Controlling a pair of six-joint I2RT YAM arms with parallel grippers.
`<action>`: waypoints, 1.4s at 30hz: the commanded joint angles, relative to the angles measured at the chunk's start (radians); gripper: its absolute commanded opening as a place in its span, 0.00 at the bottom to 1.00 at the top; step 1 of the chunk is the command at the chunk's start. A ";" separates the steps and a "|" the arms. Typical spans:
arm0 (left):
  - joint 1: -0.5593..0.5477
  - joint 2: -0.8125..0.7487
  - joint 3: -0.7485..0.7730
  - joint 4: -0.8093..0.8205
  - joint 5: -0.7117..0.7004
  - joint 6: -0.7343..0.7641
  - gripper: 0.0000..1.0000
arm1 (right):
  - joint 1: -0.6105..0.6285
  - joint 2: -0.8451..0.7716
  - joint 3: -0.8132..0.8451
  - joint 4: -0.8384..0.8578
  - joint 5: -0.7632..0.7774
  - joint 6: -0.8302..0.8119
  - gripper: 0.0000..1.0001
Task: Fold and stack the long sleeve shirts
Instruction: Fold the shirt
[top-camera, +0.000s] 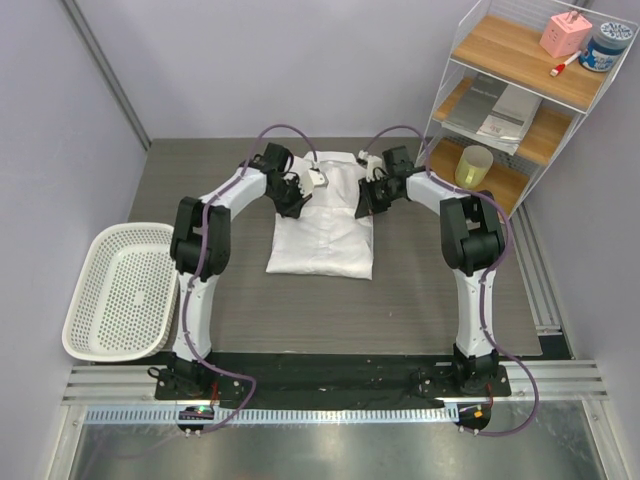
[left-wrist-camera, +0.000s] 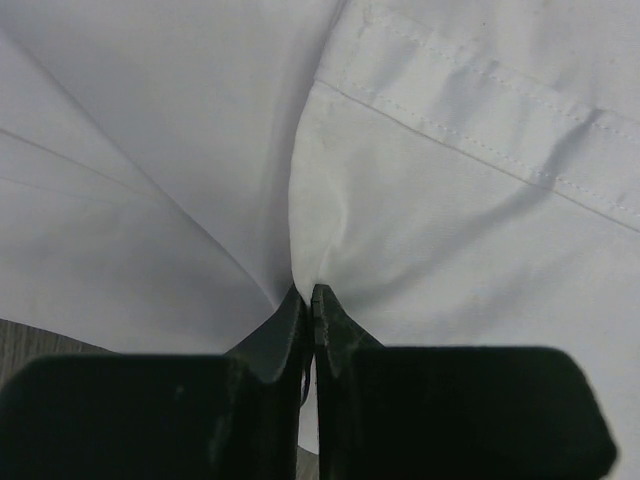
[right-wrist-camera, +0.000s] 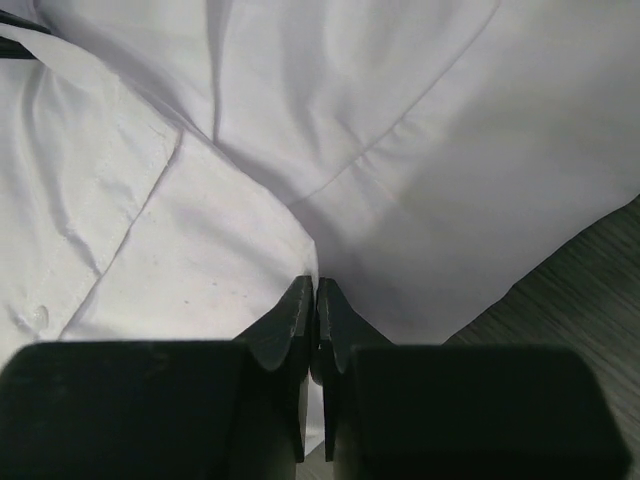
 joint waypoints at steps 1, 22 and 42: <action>0.003 -0.001 0.027 0.021 -0.013 -0.015 0.07 | -0.002 -0.026 0.066 -0.032 0.020 0.007 0.18; 0.144 -0.646 -0.586 0.368 0.497 -0.926 1.00 | 0.027 -0.560 -0.427 0.314 -0.342 0.641 1.00; 0.049 -0.457 -0.988 0.949 0.525 -1.387 1.00 | 0.180 -0.389 -0.794 0.738 -0.335 0.840 1.00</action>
